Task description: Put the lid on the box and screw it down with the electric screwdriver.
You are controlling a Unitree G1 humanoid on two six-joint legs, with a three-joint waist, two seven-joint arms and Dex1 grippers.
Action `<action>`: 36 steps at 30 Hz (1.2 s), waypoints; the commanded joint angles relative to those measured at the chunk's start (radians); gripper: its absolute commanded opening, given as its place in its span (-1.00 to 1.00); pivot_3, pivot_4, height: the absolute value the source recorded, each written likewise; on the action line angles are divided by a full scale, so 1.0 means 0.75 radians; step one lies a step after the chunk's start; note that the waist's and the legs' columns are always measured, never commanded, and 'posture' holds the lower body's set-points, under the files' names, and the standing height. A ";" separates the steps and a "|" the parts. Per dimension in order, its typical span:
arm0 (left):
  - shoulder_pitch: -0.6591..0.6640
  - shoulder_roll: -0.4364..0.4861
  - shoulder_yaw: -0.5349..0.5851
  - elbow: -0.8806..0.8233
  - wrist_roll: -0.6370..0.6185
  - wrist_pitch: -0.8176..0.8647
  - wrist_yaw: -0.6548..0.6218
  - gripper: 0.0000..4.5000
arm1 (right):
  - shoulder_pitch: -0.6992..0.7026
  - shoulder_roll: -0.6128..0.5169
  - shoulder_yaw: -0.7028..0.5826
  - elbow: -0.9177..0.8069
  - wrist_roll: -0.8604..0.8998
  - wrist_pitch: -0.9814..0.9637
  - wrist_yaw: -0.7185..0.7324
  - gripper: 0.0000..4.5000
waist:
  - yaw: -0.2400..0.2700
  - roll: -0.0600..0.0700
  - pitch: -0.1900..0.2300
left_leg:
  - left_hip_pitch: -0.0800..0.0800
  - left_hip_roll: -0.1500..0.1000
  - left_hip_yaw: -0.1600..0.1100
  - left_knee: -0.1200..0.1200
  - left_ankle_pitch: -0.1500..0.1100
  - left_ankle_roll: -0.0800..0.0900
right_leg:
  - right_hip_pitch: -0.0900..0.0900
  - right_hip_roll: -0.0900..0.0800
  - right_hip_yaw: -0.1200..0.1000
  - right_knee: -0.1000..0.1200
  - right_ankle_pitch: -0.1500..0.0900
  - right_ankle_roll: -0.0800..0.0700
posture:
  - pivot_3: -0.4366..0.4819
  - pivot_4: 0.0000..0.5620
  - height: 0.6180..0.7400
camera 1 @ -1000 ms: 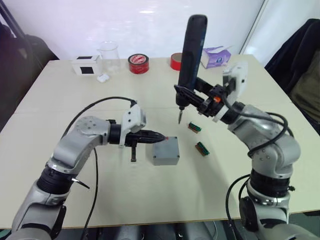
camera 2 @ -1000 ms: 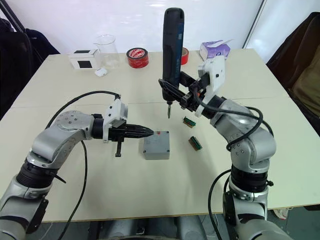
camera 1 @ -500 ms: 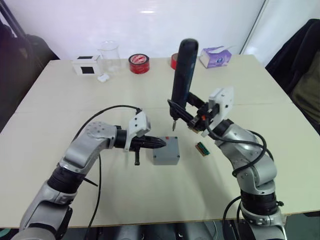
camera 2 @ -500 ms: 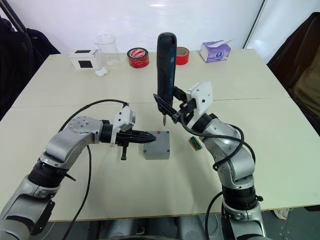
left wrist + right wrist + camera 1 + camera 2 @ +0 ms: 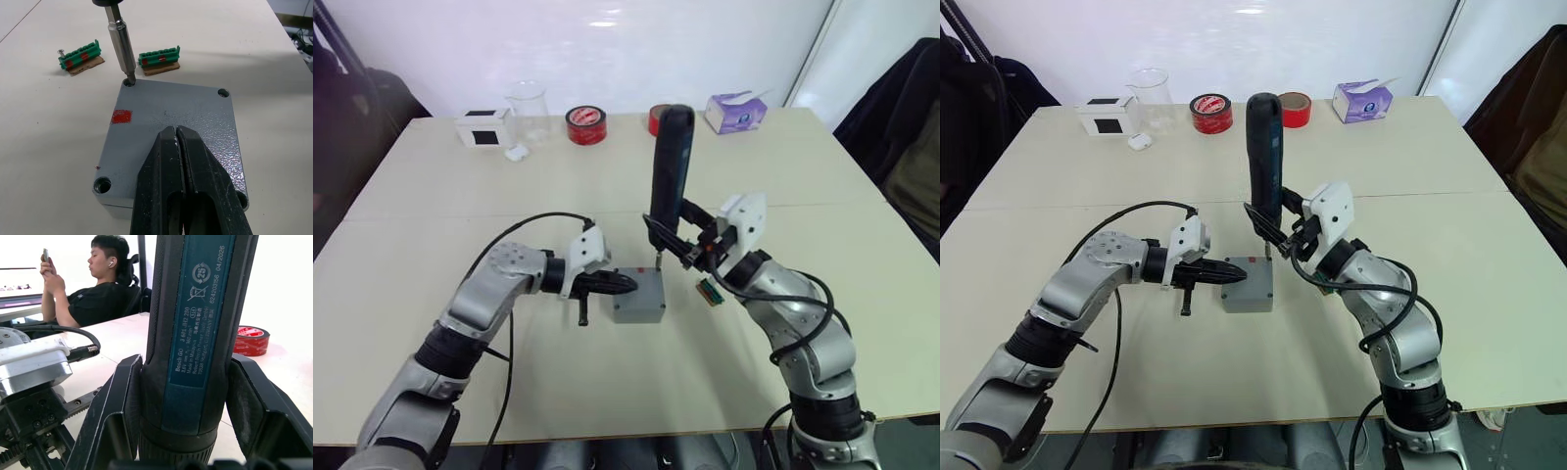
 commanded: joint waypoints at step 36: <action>-0.002 -0.002 0.012 -0.015 0.005 0.017 -0.002 -1.00 | -0.032 0.020 0.065 0.032 -0.076 -0.198 0.004 -0.17 | 0.000 0.000 0.000 | 0.001 0.000 0.000 0.000 0.000 0.000 | 0.001 0.000 0.000 0.000 0.000 0.000 | -0.05 -0.47 1.00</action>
